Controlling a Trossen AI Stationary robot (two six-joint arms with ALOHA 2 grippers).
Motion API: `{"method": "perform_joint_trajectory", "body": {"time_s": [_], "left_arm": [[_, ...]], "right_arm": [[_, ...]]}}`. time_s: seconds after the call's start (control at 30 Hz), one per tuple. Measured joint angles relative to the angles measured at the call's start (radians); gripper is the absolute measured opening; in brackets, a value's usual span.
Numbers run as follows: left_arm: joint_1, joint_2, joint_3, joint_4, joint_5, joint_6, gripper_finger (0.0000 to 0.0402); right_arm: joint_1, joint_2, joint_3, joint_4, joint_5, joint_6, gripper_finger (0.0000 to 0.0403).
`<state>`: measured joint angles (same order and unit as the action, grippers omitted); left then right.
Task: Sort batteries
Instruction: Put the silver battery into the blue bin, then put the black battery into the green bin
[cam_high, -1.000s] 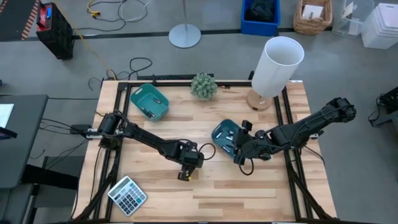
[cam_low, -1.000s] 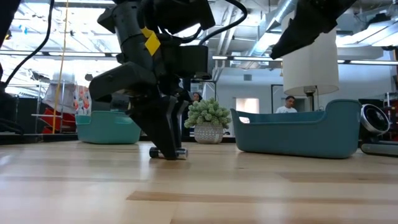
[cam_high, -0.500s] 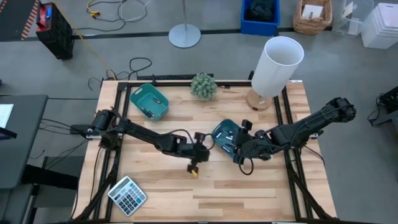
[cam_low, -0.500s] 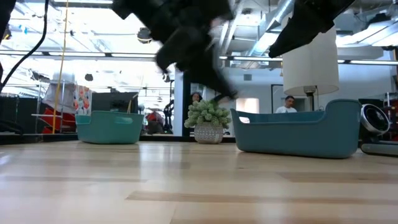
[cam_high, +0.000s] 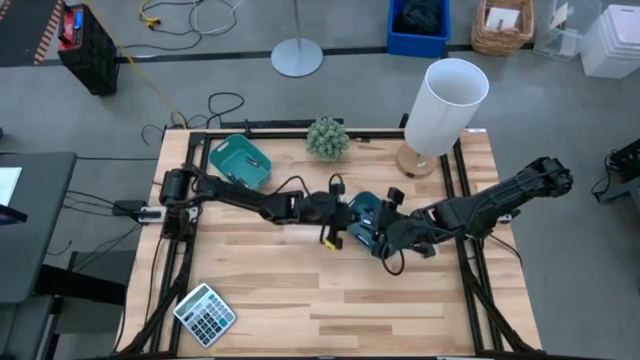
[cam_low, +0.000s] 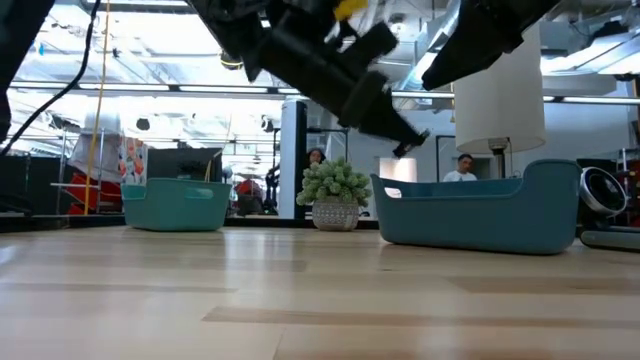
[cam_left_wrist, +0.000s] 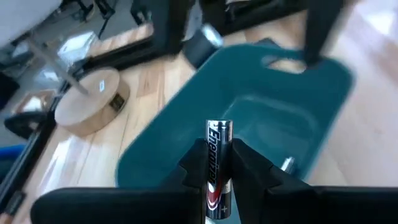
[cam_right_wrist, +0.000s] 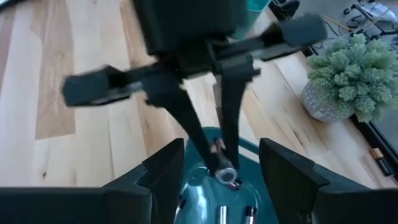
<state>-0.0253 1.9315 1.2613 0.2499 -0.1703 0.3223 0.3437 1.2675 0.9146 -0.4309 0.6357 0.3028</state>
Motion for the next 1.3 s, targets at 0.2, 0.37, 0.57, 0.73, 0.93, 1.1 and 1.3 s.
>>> {"method": "perform_joint_trajectory", "body": {"time_s": [0.2,0.37,0.57,0.73,0.93,1.1,1.3], "left_arm": [[0.038,0.012,0.000,-0.018,0.014,-0.033,0.0078],[0.041,0.010,0.000,-0.023,0.014,-0.035,0.0155],[0.040,0.008,0.000,-0.032,-0.004,-0.028,0.0193],[0.060,-0.062,0.001,-0.141,-0.009,-0.043,0.0185],[0.142,-0.175,-0.047,-0.230,0.040,-0.072,0.0161],[0.208,-0.310,-0.221,-0.095,0.063,-0.105,0.0148],[0.251,-0.453,-0.403,0.009,0.063,-0.092,0.0142]], "right_arm": [[-0.013,0.000,0.000,0.006,0.001,-0.013,0.0224],[-0.030,0.000,0.000,0.007,0.001,-0.015,0.0224],[-0.062,0.000,0.000,0.006,0.001,-0.017,0.0224],[-0.114,0.000,0.001,0.006,-0.001,-0.024,0.0224],[-0.246,0.000,0.025,0.008,-0.073,-0.047,0.0224],[-0.370,0.018,0.046,0.056,-0.121,-0.127,0.0224],[-0.539,0.142,0.137,0.099,-0.228,-0.195,0.0224]]}}
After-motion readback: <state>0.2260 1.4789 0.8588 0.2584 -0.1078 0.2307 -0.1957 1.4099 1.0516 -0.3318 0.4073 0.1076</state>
